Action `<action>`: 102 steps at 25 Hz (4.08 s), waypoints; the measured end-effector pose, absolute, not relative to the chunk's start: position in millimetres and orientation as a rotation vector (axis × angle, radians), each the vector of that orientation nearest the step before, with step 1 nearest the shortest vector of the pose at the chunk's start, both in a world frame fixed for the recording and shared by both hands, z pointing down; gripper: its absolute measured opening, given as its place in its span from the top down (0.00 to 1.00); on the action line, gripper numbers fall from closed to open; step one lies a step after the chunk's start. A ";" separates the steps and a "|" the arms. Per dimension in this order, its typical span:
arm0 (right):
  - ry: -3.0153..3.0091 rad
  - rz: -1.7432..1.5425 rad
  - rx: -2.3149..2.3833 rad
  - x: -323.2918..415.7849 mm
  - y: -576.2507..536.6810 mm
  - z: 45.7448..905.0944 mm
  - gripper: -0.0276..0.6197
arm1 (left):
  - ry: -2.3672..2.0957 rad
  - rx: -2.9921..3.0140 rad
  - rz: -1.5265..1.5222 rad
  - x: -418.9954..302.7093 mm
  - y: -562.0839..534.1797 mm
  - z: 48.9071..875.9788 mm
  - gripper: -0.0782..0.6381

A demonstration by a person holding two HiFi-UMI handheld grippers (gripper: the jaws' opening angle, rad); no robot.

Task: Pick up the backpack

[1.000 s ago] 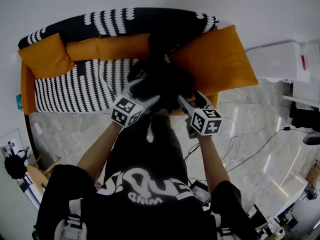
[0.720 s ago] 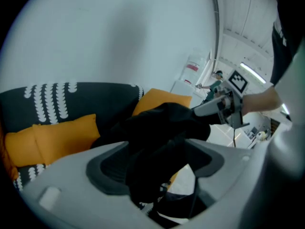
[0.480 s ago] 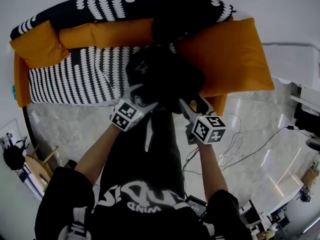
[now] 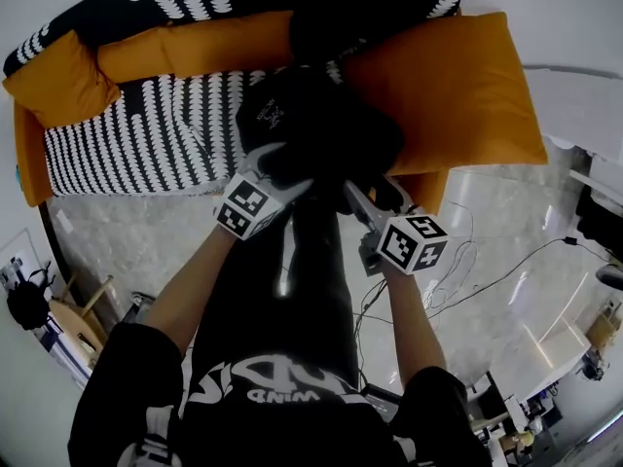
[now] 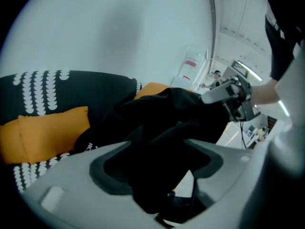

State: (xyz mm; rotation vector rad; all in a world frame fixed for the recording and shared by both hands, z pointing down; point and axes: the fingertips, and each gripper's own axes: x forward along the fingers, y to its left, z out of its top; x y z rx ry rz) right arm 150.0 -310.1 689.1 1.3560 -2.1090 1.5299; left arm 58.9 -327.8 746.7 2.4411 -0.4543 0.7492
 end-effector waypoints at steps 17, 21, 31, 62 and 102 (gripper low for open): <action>-2.281 1.415 1.331 141.6 -301.3 684.9 0.85 | -0.412 2.316 0.699 55.1 -328.8 743.4 0.80; -2.331 1.418 1.320 136.2 -300.0 669.2 0.86 | -0.386 2.316 0.694 44.3 -327.0 727.1 0.81; -2.313 1.450 1.297 120.4 -300.5 658.6 0.86 | -0.414 2.339 0.719 40.5 -329.4 732.2 0.53; -2.515 1.350 1.357 124.4 -322.6 513.1 0.88 | -0.530 2.279 0.370 20.3 -346.4 553.4 0.84; -2.871 1.246 1.050 97.7 -17.0 349.7 0.87 | -0.791 2.392 0.015 -14.9 -18.4 374.6 0.83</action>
